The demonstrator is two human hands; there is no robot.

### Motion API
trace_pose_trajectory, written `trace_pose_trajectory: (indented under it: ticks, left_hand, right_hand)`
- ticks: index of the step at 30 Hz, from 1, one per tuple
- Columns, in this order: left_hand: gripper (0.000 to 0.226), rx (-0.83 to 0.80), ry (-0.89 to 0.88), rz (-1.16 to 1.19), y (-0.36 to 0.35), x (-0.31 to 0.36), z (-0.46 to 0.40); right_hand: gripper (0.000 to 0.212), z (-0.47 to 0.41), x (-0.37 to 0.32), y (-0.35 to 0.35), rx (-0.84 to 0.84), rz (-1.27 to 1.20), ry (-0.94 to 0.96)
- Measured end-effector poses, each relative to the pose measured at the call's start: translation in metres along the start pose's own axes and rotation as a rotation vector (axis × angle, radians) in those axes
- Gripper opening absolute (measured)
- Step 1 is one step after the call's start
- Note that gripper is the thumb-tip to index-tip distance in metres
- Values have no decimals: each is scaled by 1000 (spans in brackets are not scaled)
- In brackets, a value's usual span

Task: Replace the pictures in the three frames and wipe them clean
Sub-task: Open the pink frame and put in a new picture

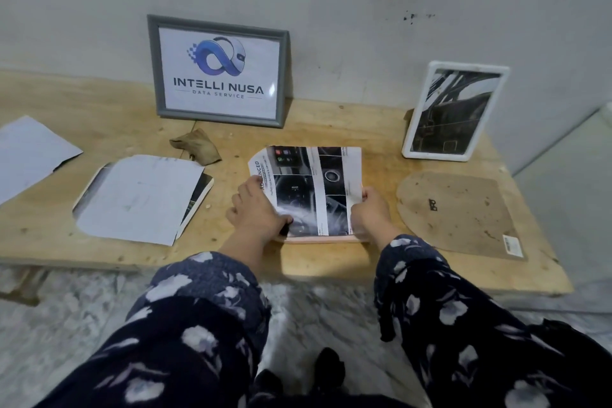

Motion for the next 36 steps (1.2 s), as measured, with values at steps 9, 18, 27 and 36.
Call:
trace_pose_trajectory:
  ticks: [9,18,27,36]
  left_hand:
    - [51,282,-42,260,65,-12,-39]
    - [57,467,246,180,148,-123,-44]
    - [68,551,449,140,217,-252,-49]
    - [64,429,525,32,263,-368,-121]
  right_hand:
    - [35,-16,-80,-26,-127,-122,102]
    - [29,26,-195,-138,-358,-61,447]
    - [36,106,-279,-263,-513,16,718]
    - [48,149,-353,-387,-521,65,738]
Point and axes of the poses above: each hand's wrist, its own z-axis away from the middle knuckle, its own y-axis out of the back of the hand, x = y × z, the point moved 3 cm from there along -z, towards the middle knuckle, and after that the axes turned 9 degrees about x, right-handed, at the moved point
